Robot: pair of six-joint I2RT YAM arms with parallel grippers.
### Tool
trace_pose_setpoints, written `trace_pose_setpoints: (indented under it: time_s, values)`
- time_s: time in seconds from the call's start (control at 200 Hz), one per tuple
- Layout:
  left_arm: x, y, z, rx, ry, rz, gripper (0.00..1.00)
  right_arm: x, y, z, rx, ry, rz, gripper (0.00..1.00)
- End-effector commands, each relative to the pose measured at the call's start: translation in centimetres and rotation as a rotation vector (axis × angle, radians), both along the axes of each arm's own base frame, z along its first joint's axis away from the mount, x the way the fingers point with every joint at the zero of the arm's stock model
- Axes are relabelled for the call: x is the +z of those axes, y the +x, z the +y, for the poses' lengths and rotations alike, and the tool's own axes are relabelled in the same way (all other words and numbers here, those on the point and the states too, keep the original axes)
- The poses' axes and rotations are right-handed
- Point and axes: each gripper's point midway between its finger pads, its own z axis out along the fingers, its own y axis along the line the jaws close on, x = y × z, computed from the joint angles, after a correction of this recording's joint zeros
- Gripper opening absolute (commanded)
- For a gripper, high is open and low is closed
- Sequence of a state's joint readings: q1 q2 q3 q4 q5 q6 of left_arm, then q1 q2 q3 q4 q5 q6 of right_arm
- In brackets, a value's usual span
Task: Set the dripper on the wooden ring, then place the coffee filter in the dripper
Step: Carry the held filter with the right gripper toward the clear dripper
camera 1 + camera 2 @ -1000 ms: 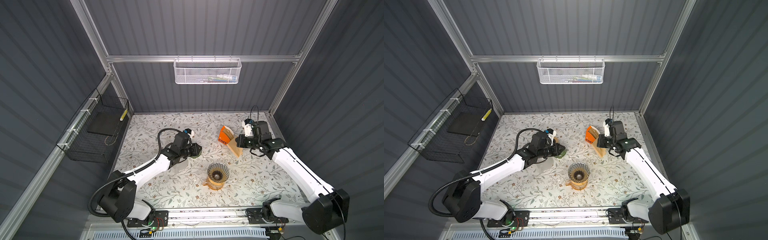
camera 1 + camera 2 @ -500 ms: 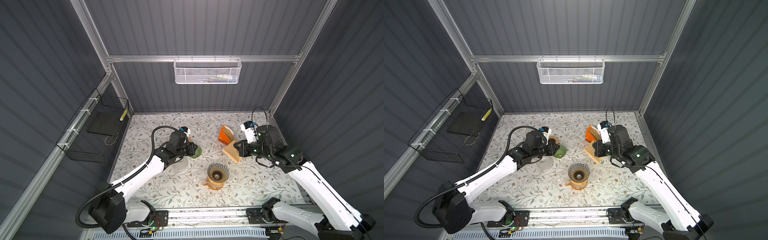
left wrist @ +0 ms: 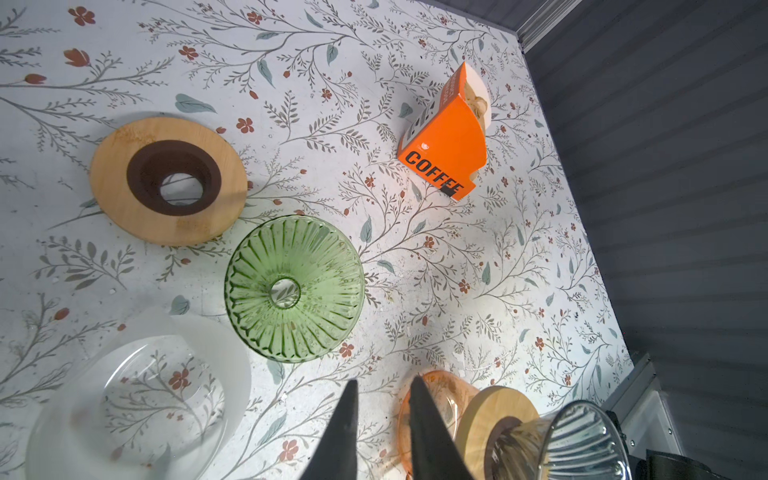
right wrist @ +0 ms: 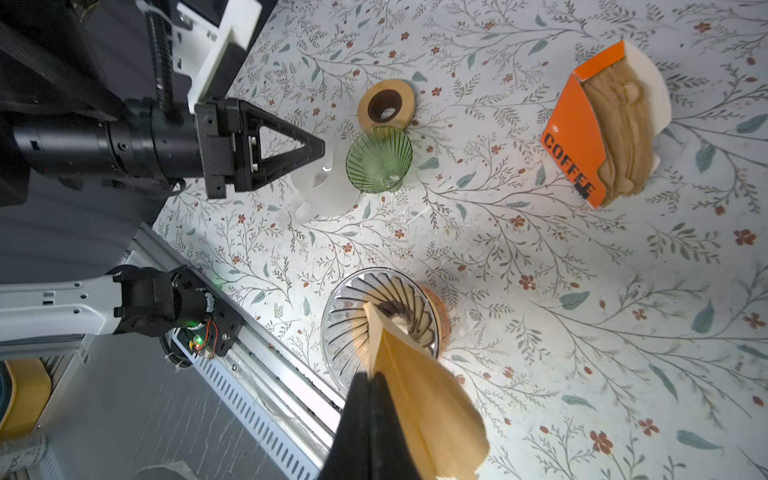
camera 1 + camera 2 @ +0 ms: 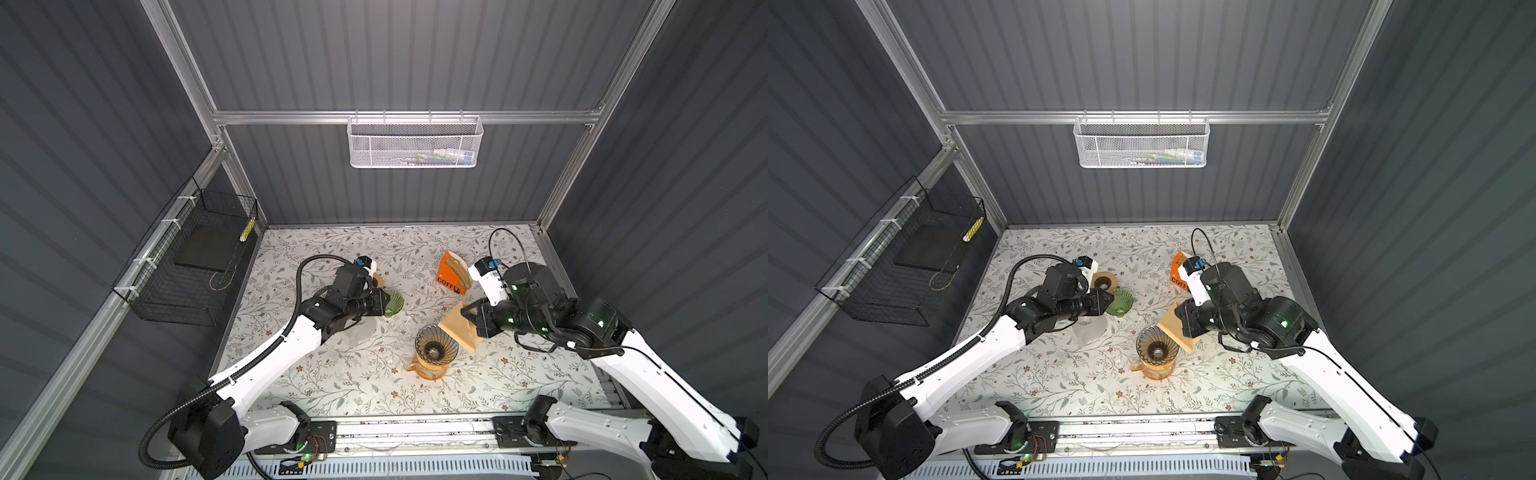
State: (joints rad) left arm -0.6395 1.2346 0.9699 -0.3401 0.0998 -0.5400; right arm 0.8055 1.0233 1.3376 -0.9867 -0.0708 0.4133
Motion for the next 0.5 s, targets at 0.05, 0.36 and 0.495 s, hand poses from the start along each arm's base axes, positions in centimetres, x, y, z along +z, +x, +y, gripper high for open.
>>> trace_pose_setpoints:
  time_s: [0.05, 0.36, 0.495]
  values:
    - [1.2, -0.1, 0.5, -0.002, 0.007, -0.023, 0.24, -1.0, -0.6, 0.0, -0.002, -0.071, 0.024, 0.00]
    - [1.3, -0.4, 0.5, 0.000, -0.015, -0.026, 0.24, -3.9, -0.4, 1.9, 0.030, -0.184, 0.063, 0.00]
    - [1.3, -0.5, 0.6, 0.000, -0.015, -0.029, 0.24, -4.7, 0.0, 2.4, 0.023, -0.209, 0.077, 0.00]
